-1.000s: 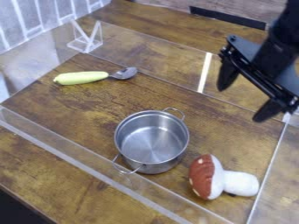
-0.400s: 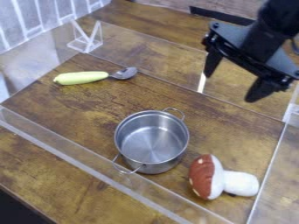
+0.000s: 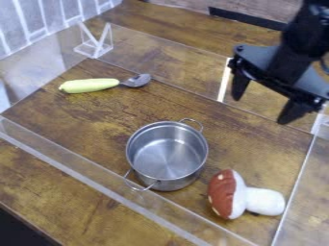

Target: Remove the mushroom from the silver pot and put it on the table

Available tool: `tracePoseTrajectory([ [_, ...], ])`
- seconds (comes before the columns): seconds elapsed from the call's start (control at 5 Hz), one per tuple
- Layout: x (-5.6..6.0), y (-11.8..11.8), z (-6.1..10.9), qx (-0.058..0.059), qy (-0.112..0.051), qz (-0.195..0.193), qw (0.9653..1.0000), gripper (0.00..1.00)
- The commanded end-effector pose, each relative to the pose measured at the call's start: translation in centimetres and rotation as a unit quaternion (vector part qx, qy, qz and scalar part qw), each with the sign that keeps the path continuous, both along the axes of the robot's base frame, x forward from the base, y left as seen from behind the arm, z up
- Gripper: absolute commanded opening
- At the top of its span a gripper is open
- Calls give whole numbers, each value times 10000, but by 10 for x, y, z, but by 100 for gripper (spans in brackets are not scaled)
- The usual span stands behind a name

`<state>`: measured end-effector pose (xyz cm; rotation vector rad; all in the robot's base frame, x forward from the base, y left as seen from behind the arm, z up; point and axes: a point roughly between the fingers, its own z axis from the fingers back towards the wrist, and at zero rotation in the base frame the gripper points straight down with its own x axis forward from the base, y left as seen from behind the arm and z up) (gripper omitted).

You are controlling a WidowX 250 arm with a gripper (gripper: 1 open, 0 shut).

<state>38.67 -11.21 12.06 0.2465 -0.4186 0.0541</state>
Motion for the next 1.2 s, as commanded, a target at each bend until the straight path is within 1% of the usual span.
tracePoseTrajectory([
  [0.0,2,19,49,-238,-651,-421,9967,100],
  [0.2,2,8,42,-297,-798,-964,9917,100],
  [0.6,-6,-1,55,-305,-924,-480,9941,100],
  [0.8,-10,-2,54,-297,-1020,-299,9939,100],
  [1.0,-15,-6,48,-301,-1058,-12,9939,100],
])
